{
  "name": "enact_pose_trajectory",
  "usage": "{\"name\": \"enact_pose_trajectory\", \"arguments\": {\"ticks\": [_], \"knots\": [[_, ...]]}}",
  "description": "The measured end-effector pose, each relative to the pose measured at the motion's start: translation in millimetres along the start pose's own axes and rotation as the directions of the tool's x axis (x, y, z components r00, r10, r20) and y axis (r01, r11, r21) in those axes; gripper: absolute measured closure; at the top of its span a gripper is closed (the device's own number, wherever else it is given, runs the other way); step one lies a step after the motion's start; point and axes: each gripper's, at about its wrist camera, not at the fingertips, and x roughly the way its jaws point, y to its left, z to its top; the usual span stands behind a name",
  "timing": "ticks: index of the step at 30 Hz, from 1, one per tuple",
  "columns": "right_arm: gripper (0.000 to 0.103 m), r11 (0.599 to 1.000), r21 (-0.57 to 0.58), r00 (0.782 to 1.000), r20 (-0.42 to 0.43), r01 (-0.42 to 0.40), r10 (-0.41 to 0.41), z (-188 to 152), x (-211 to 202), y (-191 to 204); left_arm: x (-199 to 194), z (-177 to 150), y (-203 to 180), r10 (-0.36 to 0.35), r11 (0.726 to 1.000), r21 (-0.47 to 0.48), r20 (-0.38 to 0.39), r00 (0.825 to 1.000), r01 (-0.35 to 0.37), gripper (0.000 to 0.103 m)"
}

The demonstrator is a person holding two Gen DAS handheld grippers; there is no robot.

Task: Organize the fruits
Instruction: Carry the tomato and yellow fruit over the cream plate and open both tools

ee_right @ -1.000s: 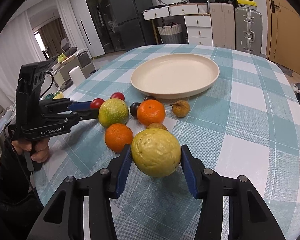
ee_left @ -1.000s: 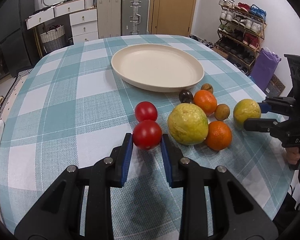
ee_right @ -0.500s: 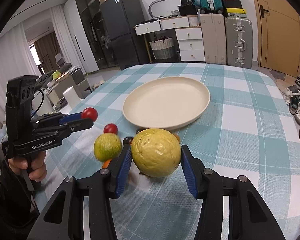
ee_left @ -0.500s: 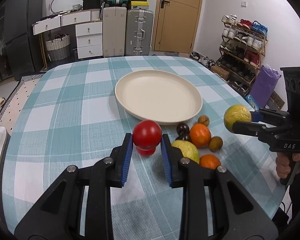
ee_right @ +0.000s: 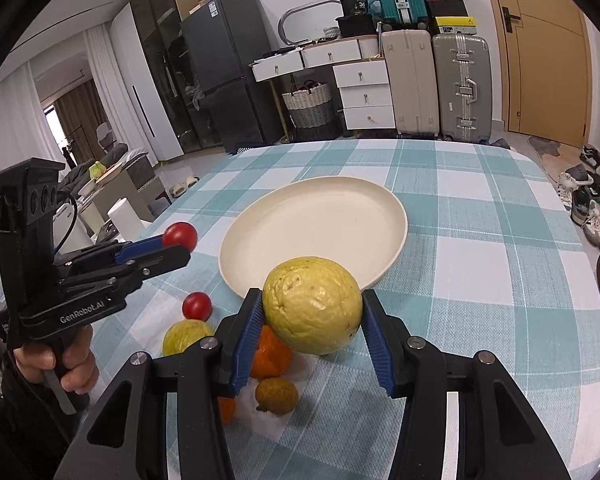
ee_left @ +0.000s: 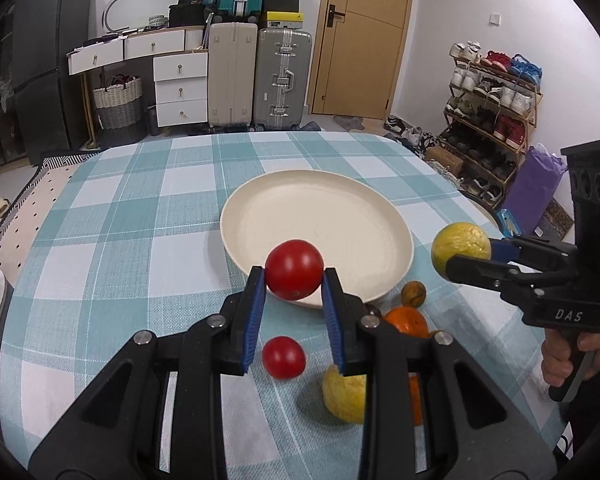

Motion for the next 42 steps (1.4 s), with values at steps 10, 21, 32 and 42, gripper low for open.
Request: {"name": "enact_pose_trajectory", "arguments": {"ticks": [10, 21, 32, 42], "knots": [[0.054, 1.0, 0.021, 1.0, -0.004, 0.012, -0.012, 12.5, 21.2, -7.3, 30.6, 6.9, 0.8, 0.017, 1.0, -0.021, -0.023, 1.0, -0.017, 0.077], [0.054, 1.0, 0.018, 0.999, -0.029, 0.025, -0.024, 16.8, 43.3, -11.3, 54.7, 8.5, -5.6, 0.034, 0.999, 0.005, -0.046, 0.998, -0.034, 0.077], [0.053, 1.0, 0.006, 0.998, -0.055, 0.02, -0.02, 20.9, 59.6, -9.8, 71.3, 10.8, -5.9, 0.047, 0.999, 0.021, -0.063, 0.997, -0.046, 0.077], [0.052, 1.0, -0.009, 1.0, -0.029, 0.008, -0.008, 24.1, 52.5, -7.8, 75.8, 7.6, -9.3, 0.042, 0.999, 0.031, -0.086, 0.995, -0.039, 0.077]]}}
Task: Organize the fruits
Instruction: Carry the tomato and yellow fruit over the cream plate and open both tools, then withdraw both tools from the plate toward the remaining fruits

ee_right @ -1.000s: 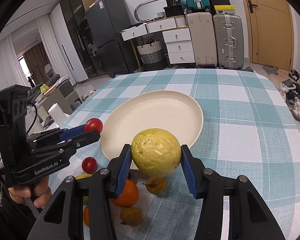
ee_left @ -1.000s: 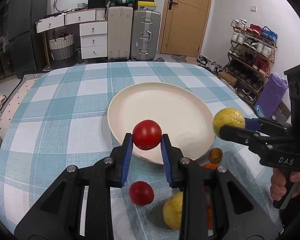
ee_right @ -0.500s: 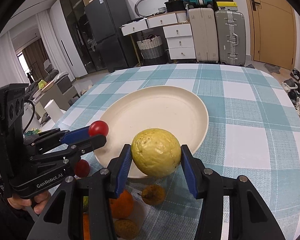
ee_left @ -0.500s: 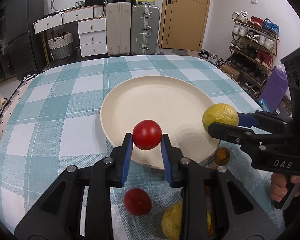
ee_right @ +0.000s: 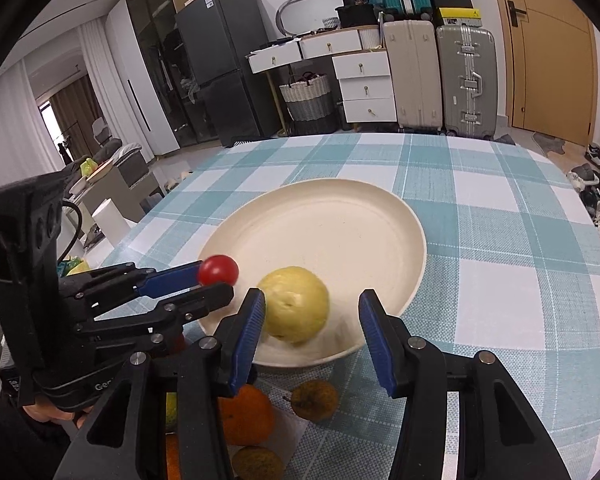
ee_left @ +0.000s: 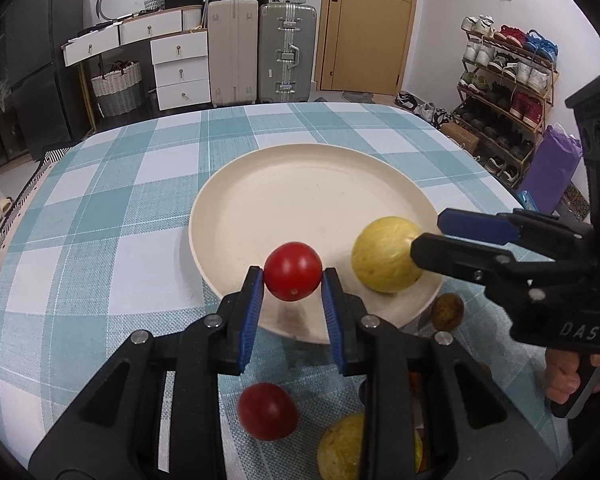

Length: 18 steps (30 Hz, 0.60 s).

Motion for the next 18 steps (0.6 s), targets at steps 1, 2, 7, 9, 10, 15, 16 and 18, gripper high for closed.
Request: {"name": "enact_pose_trajectory", "arguments": {"ticks": [1, 2, 7, 9, 10, 15, 16, 18], "knots": [[0.049, 1.0, -0.005, 1.0, 0.003, 0.007, -0.007, -0.2, -1.7, 0.7, -0.3, -0.3, 0.0, 0.001, 1.0, 0.001, 0.001, 1.0, -0.001, 0.077], [0.046, 1.0, -0.01, 1.0, 0.006, 0.014, -0.014, -0.8, -4.3, 0.9, -0.2, -0.2, 0.0, 0.002, 1.0, 0.001, 0.001, 1.0, -0.002, 0.077], [0.025, 0.999, -0.013, 0.999, 0.023, 0.033, -0.032, -5.6, -17.8, -1.2, -4.5, -0.8, 4.4, 0.008, 1.0, -0.011, 0.0, 1.0, -0.008, 0.068], [0.018, 0.999, -0.01, 0.999, 0.022, 0.044, -0.044, -8.0, -22.2, -3.8, -10.5, -1.7, 6.7, 0.013, 1.0, -0.016, 0.008, 1.0, -0.013, 0.056], [0.014, 0.999, -0.004, 0.998, 0.026, 0.054, -0.053, -9.6, -24.8, -5.5, -13.6, -2.1, 7.8, 0.017, 1.0, -0.019, 0.013, 1.0, -0.017, 0.051], [0.006, 0.996, 0.072, 0.998, 0.014, 0.061, -0.062, -15.6, -35.0, -17.9, -37.4, -6.7, 12.8, 0.029, 1.0, -0.014, 0.062, 0.998, -0.028, 0.021], [0.004, 0.995, 0.083, 0.998, 0.01, 0.064, -0.065, -16.5, -36.7, -19.8, -41.7, -7.8, 13.1, 0.034, 0.999, -0.012, 0.067, 0.997, -0.033, 0.021], [0.002, 0.994, 0.084, 0.997, 0.011, 0.077, -0.078, -18.5, -40.6, -21.4, -49.4, -10.3, 13.1, 0.04, 0.999, -0.003, 0.074, 0.997, -0.04, 0.019]]}}
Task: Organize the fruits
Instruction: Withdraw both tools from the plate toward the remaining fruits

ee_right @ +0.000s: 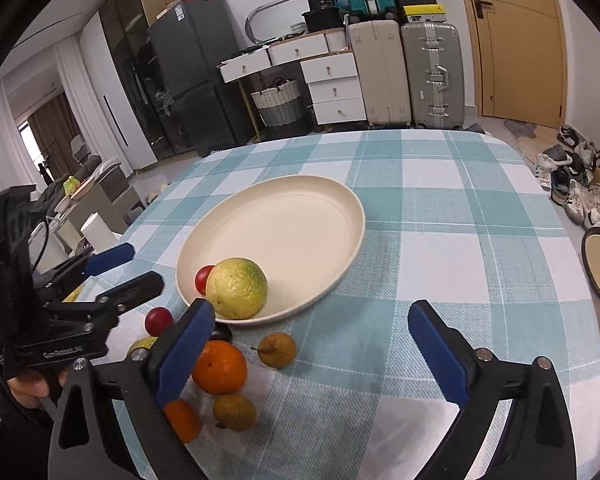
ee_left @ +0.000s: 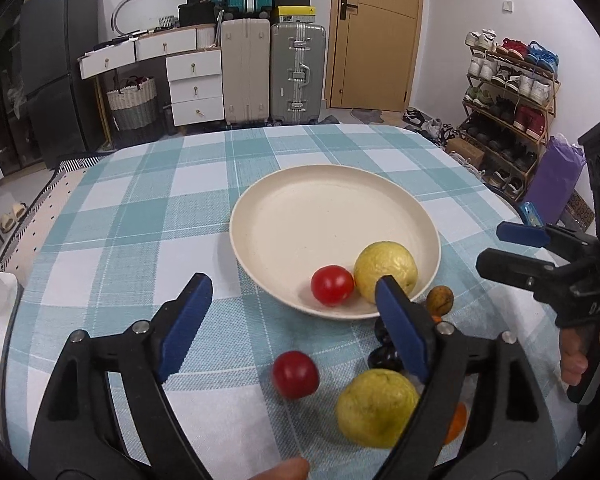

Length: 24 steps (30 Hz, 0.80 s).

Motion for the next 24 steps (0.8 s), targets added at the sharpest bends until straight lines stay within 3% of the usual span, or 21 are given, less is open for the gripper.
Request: {"name": "enact_pose_trajectory", "arguments": {"ticks": [6, 24], "knots": [[0.0, 1.0, -0.012, 1.0, -0.006, 0.022, -0.022, -7.5, -7.2, 1.7, -23.4, -8.7, 0.9, 0.008, 1.0, -0.004, 0.01, 1.0, -0.008, 0.001], [0.0, 0.995, -0.092, 0.998, -0.047, 0.031, -0.036, -30.2, -13.5, 17.9, -53.1, -32.9, -3.6, -0.003, 1.0, 0.01, 0.0, 1.0, 0.003, 0.001]]}}
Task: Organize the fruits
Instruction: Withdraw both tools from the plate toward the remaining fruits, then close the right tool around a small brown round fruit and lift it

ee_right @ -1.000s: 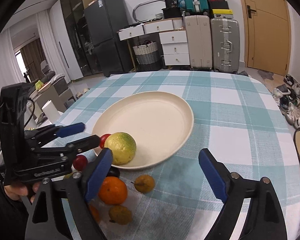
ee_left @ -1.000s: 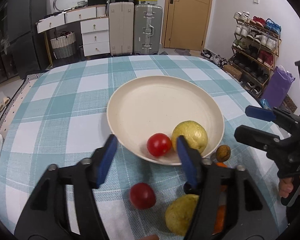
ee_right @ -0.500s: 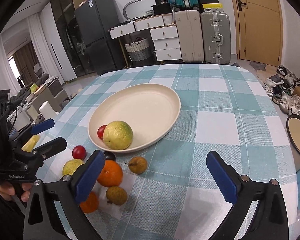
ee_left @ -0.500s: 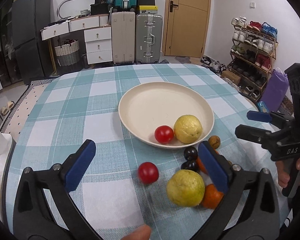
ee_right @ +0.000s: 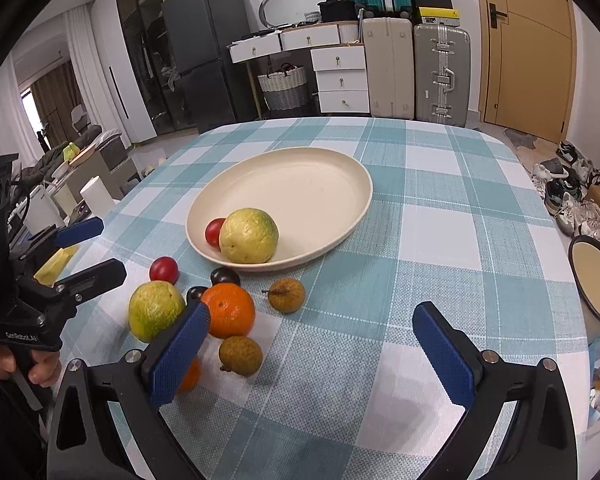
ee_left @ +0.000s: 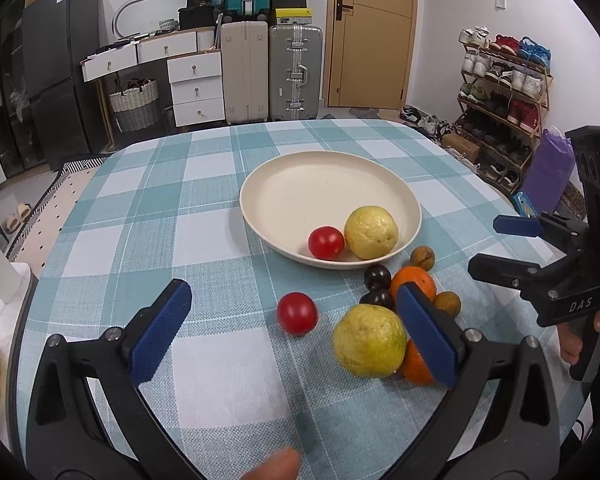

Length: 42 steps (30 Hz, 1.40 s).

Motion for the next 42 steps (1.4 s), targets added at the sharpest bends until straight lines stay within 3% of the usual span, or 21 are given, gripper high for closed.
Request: {"name": "enact_pose_trajectory", "arguments": {"ticks": [27, 42], "knots": [[0.0, 0.996, -0.086, 0.993, -0.114, -0.03, 0.02, -22.4, 19.9, 16.0, 16.5, -18.6, -13.8, -0.028, 0.999, 0.016, -0.069, 0.997, 0.029, 0.001], [0.0, 0.991, -0.133, 0.991, -0.133, -0.033, 0.016, -26.2, 28.5, 21.5, 21.6, -20.7, -11.4, -0.039, 0.999, 0.004, -0.077, 0.996, 0.039, 0.001]]}}
